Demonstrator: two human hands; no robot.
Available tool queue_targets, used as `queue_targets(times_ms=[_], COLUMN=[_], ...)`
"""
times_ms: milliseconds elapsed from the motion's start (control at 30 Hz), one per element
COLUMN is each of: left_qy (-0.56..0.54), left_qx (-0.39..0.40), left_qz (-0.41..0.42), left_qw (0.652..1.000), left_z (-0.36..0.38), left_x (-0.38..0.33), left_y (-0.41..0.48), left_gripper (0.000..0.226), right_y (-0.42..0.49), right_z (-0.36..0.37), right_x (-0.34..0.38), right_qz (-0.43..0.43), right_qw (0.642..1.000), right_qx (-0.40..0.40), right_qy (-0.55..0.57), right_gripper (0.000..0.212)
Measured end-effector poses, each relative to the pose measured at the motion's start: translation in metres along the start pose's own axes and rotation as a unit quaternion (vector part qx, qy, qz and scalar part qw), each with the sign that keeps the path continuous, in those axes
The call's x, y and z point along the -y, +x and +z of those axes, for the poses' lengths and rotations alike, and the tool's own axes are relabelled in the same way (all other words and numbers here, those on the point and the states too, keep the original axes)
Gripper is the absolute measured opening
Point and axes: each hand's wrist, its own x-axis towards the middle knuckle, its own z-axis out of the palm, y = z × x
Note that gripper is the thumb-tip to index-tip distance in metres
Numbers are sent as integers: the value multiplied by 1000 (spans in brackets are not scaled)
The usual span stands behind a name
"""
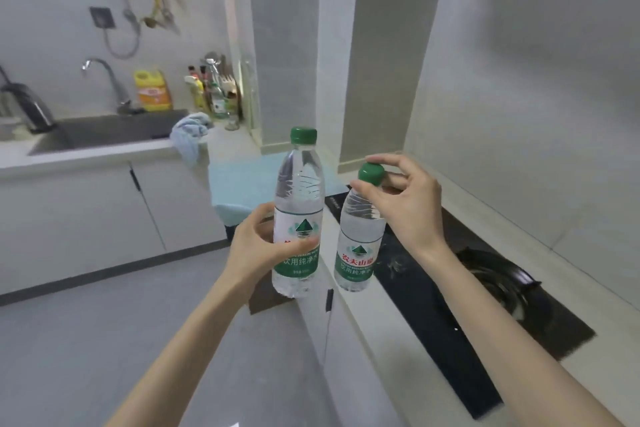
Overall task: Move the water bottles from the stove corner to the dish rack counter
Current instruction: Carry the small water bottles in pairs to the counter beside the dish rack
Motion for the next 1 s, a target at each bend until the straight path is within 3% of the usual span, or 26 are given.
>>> queue_targets(times_ms=[133, 267, 400, 667, 1000], left_qy=[1, 8, 11, 15, 24], left_qx=[-45, -103, -174, -323, -447], left_qz=[-3, -11, -10, -19, -36], left_qw=[999, 995, 985, 946, 893], left_z=[-76, -156, -241, -373, -542], left_x=[6, 12, 19, 48, 75], left_y=[5, 2, -11, -28, -10], left_gripper=[62, 77, 71, 63, 61], right_y=[7, 13, 14, 11, 14], right_z=[80, 164, 260, 426, 638], right_x=[17, 39, 63, 98, 144], right_qz=[-6, -23, -46, -74, -91], right_qw=[999, 995, 986, 949, 891], right_qx=[29, 77, 140, 267, 384], right_qy=[31, 55, 81, 150, 225], right_gripper=[34, 36, 38, 40, 37])
